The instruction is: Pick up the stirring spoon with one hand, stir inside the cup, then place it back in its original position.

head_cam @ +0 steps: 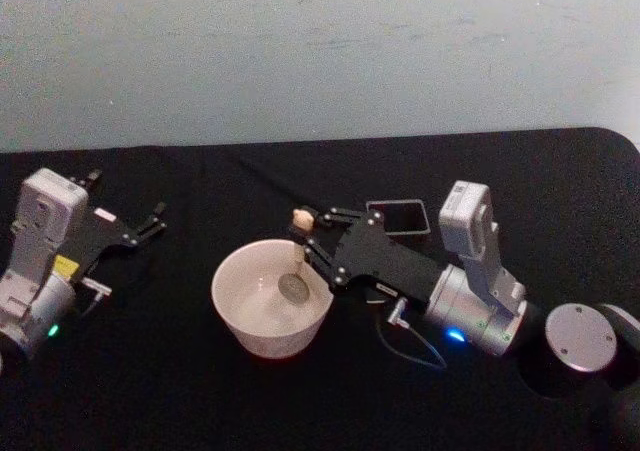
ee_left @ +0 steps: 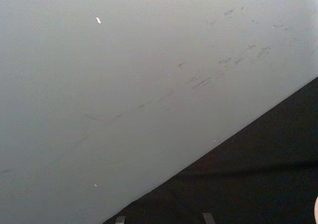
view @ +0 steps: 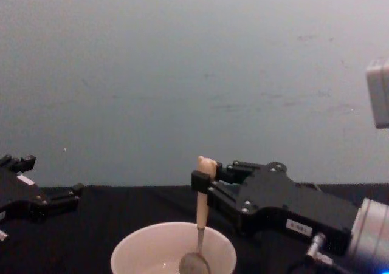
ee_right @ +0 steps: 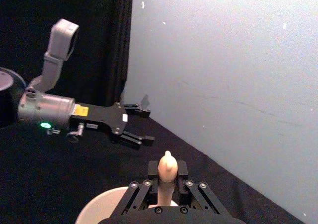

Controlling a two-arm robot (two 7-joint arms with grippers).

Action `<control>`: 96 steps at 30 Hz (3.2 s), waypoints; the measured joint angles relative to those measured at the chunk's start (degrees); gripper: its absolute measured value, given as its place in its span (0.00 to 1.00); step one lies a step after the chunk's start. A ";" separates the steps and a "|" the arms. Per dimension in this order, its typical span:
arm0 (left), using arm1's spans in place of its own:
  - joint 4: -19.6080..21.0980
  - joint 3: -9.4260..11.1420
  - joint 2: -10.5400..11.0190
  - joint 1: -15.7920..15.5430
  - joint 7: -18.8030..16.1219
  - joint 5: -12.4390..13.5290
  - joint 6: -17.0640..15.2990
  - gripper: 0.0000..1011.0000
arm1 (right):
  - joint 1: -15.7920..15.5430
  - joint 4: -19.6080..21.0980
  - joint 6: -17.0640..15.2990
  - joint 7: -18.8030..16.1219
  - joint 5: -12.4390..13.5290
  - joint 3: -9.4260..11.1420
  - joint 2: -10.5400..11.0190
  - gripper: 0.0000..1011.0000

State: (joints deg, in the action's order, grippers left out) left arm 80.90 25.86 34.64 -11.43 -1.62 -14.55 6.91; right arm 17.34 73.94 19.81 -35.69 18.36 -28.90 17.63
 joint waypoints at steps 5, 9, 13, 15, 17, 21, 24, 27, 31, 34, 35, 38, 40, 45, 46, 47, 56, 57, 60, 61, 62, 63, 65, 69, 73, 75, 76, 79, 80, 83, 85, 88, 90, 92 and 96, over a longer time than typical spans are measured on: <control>0.00 0.00 0.00 0.00 0.00 0.00 0.00 0.99 | -1.60 2.28 -0.72 -0.91 0.86 -0.05 1.21 0.21; 0.00 0.00 0.00 0.00 0.00 0.00 0.00 0.99 | -2.69 3.76 -1.20 -1.87 1.10 -0.93 1.97 0.21; 0.00 0.00 0.00 0.00 0.00 0.00 0.00 0.99 | -2.96 4.23 -1.46 -2.05 1.13 -1.65 1.83 0.21; 0.00 0.00 0.00 0.00 0.00 0.00 0.00 0.99 | -2.80 4.18 -1.50 -1.95 1.05 -1.99 1.34 0.21; 0.00 0.00 0.00 0.00 0.00 0.00 0.00 0.99 | -2.35 3.72 -1.49 -1.65 0.86 -2.29 0.69 0.21; 0.00 0.00 0.00 0.00 0.00 0.00 0.00 0.99 | -1.48 2.61 -1.37 -0.96 0.32 -2.69 -0.38 0.21; 0.00 0.00 0.00 0.00 0.00 0.00 0.00 0.99 | -0.24 0.78 -1.10 0.01 -0.46 -2.98 -1.78 0.21; 0.00 0.00 0.00 0.00 0.00 0.00 0.00 0.99 | 0.66 -0.71 -0.85 0.95 -1.21 -2.99 -2.77 0.21; 0.00 0.00 0.00 0.00 0.00 0.00 0.00 0.99 | 1.54 -2.09 -0.68 2.08 -1.89 -2.55 -3.61 0.21; 0.00 0.00 0.00 0.00 0.00 0.00 0.00 0.99 | 1.87 -2.69 -0.68 2.78 -2.12 -1.94 -3.89 0.21; 0.00 0.00 0.00 0.00 0.00 0.00 0.00 0.99 | 1.88 -2.74 -0.70 2.87 -2.15 -1.81 -3.90 0.21; 0.00 0.00 0.00 0.00 0.00 0.00 0.00 0.99 | 1.87 -2.81 -0.75 3.14 -2.21 -1.38 -3.85 0.21; 0.00 0.00 0.00 0.00 0.00 0.00 0.00 0.99 | 1.79 -2.81 -0.80 3.19 -2.24 -1.17 -3.77 0.21; 0.00 0.00 0.00 0.00 0.00 0.00 0.00 0.99 | 1.34 -2.44 -0.93 3.20 -2.26 -0.49 -3.36 0.21; 0.00 0.00 0.00 0.00 0.00 0.00 0.00 0.99 | 1.16 -2.18 -0.95 3.17 -2.24 -0.28 -3.15 0.21; 0.00 0.00 0.00 0.00 0.00 0.00 0.00 0.99 | 1.08 -2.08 -0.96 3.16 -2.24 -0.21 -3.05 0.21; 0.00 0.00 0.00 0.00 0.00 0.00 0.00 0.99 | -0.89 0.40 -1.58 2.52 -1.50 0.61 -1.16 0.21; 0.00 0.00 0.00 0.00 0.00 0.00 0.00 0.99 | -1.36 1.00 -1.69 2.22 -1.32 0.62 -0.77 0.21; 0.00 0.00 0.00 0.00 0.00 0.00 0.00 0.99 | -2.41 2.27 -1.98 1.65 -0.94 0.49 -0.05 0.21; 0.00 0.00 0.00 0.00 0.00 0.00 0.00 0.99 | -2.60 2.53 -2.04 1.51 -0.86 0.41 0.06 0.21; 0.00 0.00 0.00 0.00 0.00 0.00 0.00 0.99 | -3.04 3.10 -2.18 1.20 -0.64 0.18 0.30 0.21; 0.00 0.00 0.00 0.00 0.00 0.00 0.00 0.99 | -3.23 3.40 -2.26 0.99 -0.53 0.06 0.39 0.21; 0.00 0.00 0.00 0.00 0.00 0.00 0.00 0.99 | -3.74 4.25 -2.51 0.48 -0.16 -0.34 0.59 0.21; 0.00 0.00 0.00 0.00 0.00 0.00 0.00 0.99 | -4.12 5.10 -2.77 0.02 0.21 -0.89 0.62 0.21; 0.00 0.00 0.00 0.00 0.00 0.00 0.00 0.99 | -4.02 5.32 -2.92 -0.02 0.34 -1.71 0.09 0.21; 0.00 0.00 0.00 0.00 0.00 0.00 0.00 0.99 | -3.67 5.16 -2.97 0.05 0.32 -2.00 -0.37 0.21; 0.00 0.00 0.00 0.00 0.00 0.00 0.00 0.99 | -3.53 5.04 -2.98 0.10 0.30 -2.10 -0.52 0.21; 0.00 0.00 0.00 0.00 0.00 0.00 0.00 0.99 | -2.81 4.33 -2.96 0.44 0.11 -2.43 -1.24 0.21; 0.00 0.00 0.00 0.00 0.00 0.00 0.00 0.99 | -2.59 4.09 -2.93 0.53 0.06 -2.50 -1.43 0.21; 0.00 0.00 0.00 0.00 0.00 0.00 0.00 0.99 | -1.42 2.65 -2.64 1.40 -0.49 -2.61 -2.49 0.21; 0.00 0.00 0.00 0.00 0.00 0.00 0.00 0.99 | -0.93 1.93 -2.51 1.79 -0.80 -2.61 -2.93 0.21; 0.00 0.00 0.00 0.00 0.00 0.00 0.00 0.99 | -0.16 0.82 -2.30 2.40 -1.21 -2.42 -3.48 0.21; 0.00 0.00 0.00 0.00 0.00 0.00 0.00 0.99 | 0.40 -0.11 -2.16 2.94 -1.55 -2.12 -3.82 0.21; 0.00 0.00 0.00 0.00 0.00 0.00 0.00 0.99 | 0.79 -0.84 -2.05 3.35 -1.83 -1.80 -4.02 0.21; 0.00 0.00 0.00 0.00 0.00 0.00 0.00 0.99 | 1.04 -1.36 -1.99 3.64 -2.04 -1.38 -4.08 0.21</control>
State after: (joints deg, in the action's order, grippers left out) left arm 80.90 25.86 34.65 -11.43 -1.62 -14.55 6.91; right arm 18.38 72.59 17.82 -32.06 16.32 -30.28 13.55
